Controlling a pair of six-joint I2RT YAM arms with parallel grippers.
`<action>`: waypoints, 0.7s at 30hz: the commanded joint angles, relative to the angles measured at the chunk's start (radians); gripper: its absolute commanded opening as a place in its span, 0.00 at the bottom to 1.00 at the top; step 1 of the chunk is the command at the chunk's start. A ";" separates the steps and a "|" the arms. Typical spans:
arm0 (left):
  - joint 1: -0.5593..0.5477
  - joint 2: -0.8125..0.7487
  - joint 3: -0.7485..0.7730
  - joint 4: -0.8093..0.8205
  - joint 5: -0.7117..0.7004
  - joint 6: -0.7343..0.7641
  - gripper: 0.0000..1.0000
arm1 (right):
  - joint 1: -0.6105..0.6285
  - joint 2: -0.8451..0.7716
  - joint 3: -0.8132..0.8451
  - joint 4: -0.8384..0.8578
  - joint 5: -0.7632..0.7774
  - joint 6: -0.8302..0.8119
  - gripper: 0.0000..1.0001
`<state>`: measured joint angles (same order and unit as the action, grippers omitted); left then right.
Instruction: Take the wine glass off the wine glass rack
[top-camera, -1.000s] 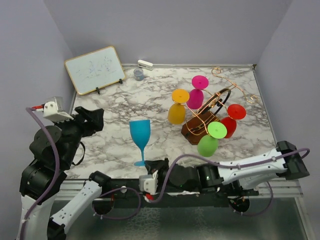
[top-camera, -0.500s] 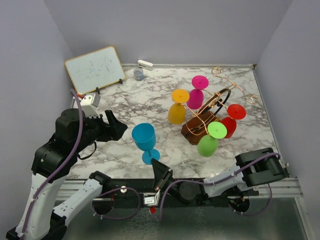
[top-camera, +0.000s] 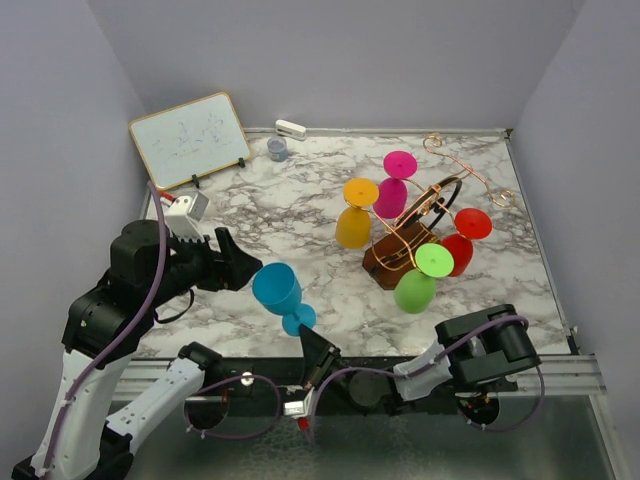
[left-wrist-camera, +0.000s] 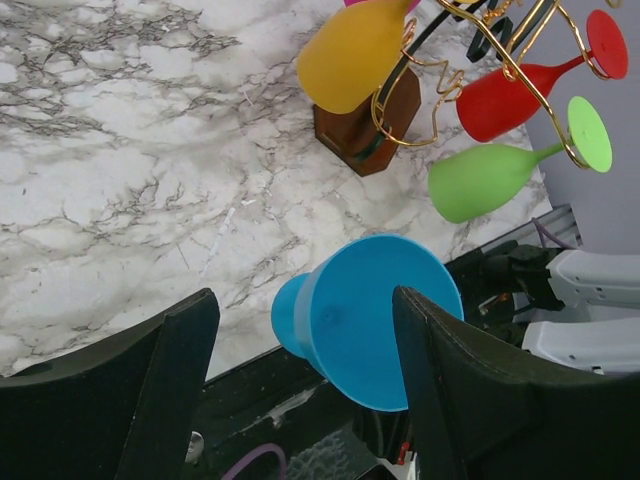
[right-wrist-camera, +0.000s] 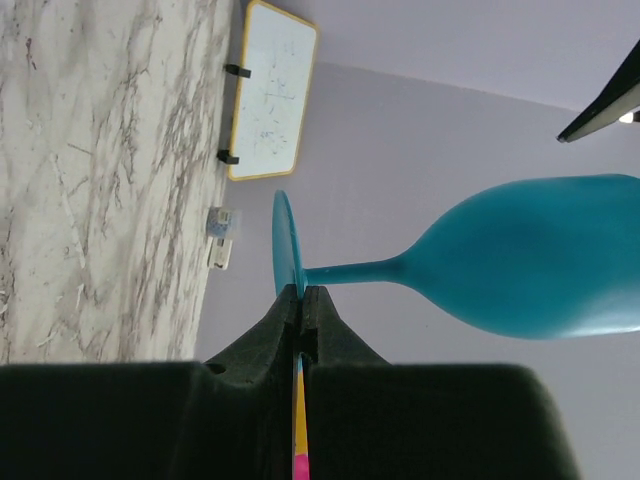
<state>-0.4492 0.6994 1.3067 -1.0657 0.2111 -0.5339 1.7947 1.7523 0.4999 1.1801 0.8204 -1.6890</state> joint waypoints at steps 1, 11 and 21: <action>-0.003 -0.010 -0.014 0.000 0.061 -0.003 0.72 | 0.012 0.064 0.015 0.153 0.022 -0.057 0.01; -0.008 -0.011 -0.113 -0.040 0.084 0.017 0.69 | 0.011 0.140 0.039 0.262 0.000 -0.119 0.01; -0.008 0.015 -0.181 -0.019 0.101 0.033 0.30 | 0.011 0.142 0.052 0.252 -0.015 -0.114 0.01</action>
<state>-0.4538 0.6971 1.1400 -1.0935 0.2825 -0.5217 1.7981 1.8797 0.5312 1.3617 0.8219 -1.8011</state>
